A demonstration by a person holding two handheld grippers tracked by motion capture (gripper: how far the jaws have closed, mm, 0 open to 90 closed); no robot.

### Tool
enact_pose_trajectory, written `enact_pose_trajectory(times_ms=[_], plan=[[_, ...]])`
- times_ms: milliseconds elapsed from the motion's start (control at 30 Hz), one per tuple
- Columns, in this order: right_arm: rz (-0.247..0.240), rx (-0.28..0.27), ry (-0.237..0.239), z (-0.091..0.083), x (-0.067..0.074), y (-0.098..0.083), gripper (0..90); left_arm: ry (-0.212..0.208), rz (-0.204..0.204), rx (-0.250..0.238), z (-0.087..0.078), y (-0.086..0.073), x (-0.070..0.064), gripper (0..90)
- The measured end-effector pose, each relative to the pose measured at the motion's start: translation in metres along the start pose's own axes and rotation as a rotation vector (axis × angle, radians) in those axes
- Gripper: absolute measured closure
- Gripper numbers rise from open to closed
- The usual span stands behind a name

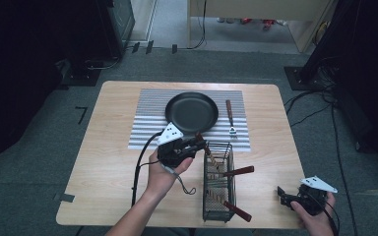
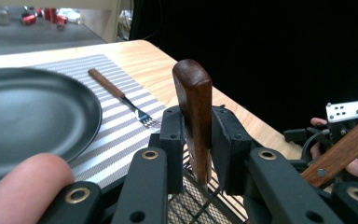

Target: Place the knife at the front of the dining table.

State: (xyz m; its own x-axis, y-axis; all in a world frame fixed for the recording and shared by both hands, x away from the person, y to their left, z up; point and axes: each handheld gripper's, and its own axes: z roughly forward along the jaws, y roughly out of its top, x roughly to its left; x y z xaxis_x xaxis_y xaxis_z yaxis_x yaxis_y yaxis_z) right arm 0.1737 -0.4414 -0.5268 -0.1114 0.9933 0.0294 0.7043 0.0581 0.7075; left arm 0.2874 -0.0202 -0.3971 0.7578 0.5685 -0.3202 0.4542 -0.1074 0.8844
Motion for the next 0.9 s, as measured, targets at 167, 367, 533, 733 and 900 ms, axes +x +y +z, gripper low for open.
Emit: enact_pose_trajectory(times_ms=[167, 367, 533, 733, 900], plan=[[0.0, 0.0, 0.0, 0.0, 0.0, 0.0, 0.0, -0.007, -0.025, -0.01, 0.002, -0.001, 0.003, 76.9], [0.0, 0.0, 0.0, 0.0, 0.0, 0.0, 0.0, -0.006, -0.05, -0.015, 0.006, 0.0, 0.003, 77.6], [0.0, 0.0, 0.0, 0.0, 0.0, 0.0, 0.0, -0.026, -0.065, -0.043, 0.001, 0.003, 0.001, 81.5], [0.0, 0.0, 0.0, 0.0, 0.0, 0.0, 0.0, -0.071, -0.066, -0.106, -0.018, 0.011, -0.002, 82.3], [0.0, -0.001, 0.0, 0.0, 0.0, 0.0, 0.0, -0.069, -0.051, -0.163, -0.034, 0.019, -0.005, 82.4]])
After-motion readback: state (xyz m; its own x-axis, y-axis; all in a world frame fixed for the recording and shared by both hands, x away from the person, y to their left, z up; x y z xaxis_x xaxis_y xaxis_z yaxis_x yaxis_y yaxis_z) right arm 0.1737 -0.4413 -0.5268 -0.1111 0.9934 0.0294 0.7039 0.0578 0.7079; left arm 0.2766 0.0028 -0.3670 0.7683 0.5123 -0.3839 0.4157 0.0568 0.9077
